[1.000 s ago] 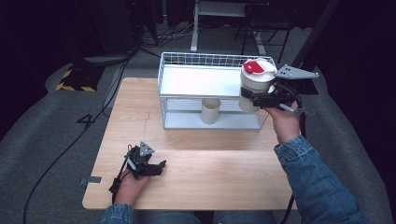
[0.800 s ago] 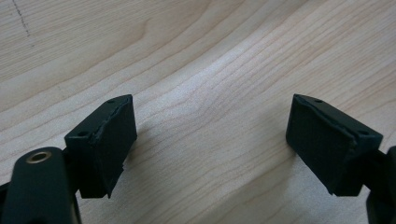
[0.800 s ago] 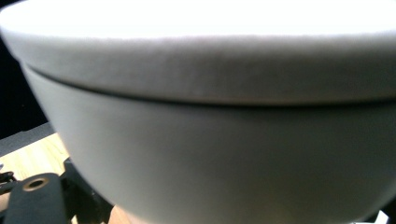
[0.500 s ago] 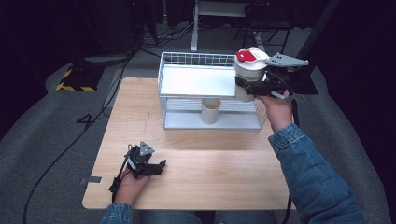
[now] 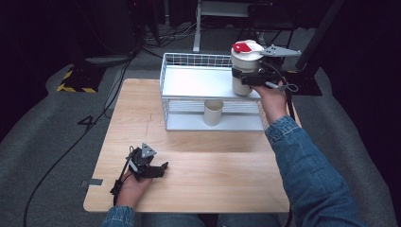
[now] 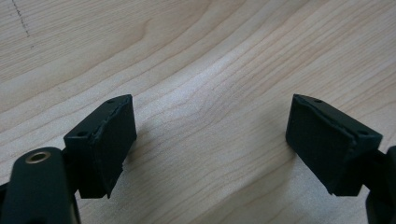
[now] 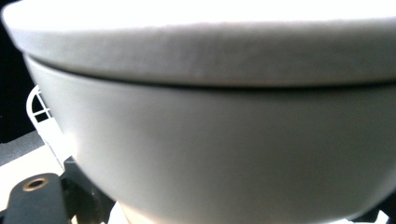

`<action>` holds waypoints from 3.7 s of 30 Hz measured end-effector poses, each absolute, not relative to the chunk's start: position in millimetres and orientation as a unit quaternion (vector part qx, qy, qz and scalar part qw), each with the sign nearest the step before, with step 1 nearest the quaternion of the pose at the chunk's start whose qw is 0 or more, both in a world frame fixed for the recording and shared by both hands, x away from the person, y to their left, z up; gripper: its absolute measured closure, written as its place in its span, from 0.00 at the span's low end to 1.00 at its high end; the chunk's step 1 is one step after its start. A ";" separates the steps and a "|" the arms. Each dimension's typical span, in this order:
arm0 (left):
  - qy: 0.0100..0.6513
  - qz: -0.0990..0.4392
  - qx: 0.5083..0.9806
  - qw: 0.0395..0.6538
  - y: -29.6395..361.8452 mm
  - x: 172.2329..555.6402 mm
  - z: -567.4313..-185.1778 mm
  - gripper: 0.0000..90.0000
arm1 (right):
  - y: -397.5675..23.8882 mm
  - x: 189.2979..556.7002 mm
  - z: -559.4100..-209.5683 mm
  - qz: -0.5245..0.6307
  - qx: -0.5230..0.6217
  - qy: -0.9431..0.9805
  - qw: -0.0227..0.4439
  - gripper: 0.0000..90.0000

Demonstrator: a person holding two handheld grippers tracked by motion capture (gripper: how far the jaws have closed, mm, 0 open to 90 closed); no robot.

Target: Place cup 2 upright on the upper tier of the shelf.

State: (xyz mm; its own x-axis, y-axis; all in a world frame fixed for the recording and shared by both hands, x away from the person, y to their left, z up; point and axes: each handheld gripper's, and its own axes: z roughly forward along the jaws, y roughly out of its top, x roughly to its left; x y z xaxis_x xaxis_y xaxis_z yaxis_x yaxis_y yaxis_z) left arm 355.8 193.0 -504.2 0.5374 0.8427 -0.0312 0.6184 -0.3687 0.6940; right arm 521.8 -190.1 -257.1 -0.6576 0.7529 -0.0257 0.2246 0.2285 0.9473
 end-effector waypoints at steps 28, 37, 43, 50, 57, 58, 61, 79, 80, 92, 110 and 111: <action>0.452 0.169 0.809 0.335 193.3 356.0 -504.3 0.19 | -149.7 554.9 -280.9 0.549 0.317 0.733 0.247 0.15; 0.451 0.170 0.810 0.335 193.4 356.1 -504.2 0.19 | -154.5 555.2 -281.9 0.551 0.329 0.729 0.237 0.14; 0.452 0.169 0.809 0.335 193.4 356.1 -504.3 0.19 | -156.7 553.8 -281.3 0.545 0.331 0.734 0.233 0.14; 0.451 0.168 0.810 0.334 193.5 356.2 -504.0 0.19 | -156.9 552.6 -281.0 0.542 0.331 0.736 0.236 0.14; 0.451 0.167 0.810 0.334 193.5 356.2 -504.0 0.19 | -156.8 553.6 -278.7 0.534 0.329 0.743 0.234 0.14; 0.452 0.167 0.810 0.334 193.4 356.2 -504.1 0.19 | -156.6 553.6 -278.5 0.533 0.329 0.743 0.236 0.13; 0.451 0.167 0.810 0.334 193.5 356.2 -504.0 0.19 | -156.6 553.0 -276.6 0.530 0.324 0.744 0.247 0.08; 0.452 0.169 0.810 0.333 193.7 356.3 -504.0 0.19 | -184.6 529.7 -258.6 0.532 0.326 0.741 0.247 0.00; 0.452 0.169 0.810 0.333 193.7 356.3 -504.0 0.19 | -186.8 527.8 -257.9 0.533 0.331 0.740 0.243 0.00; 0.453 0.168 0.810 0.332 194.1 352.6 -503.9 0.19 | -212.6 500.6 -253.1 0.530 0.319 0.748 0.239 0.00; 0.453 0.167 0.811 0.332 194.6 351.3 -503.8 0.18 | -257.2 457.1 -255.0 0.515 0.324 0.756 0.242 0.00; 0.453 0.167 0.811 0.331 194.5 351.5 -503.8 0.18 | -259.1 455.0 -256.1 0.515 0.325 0.755 0.243 0.00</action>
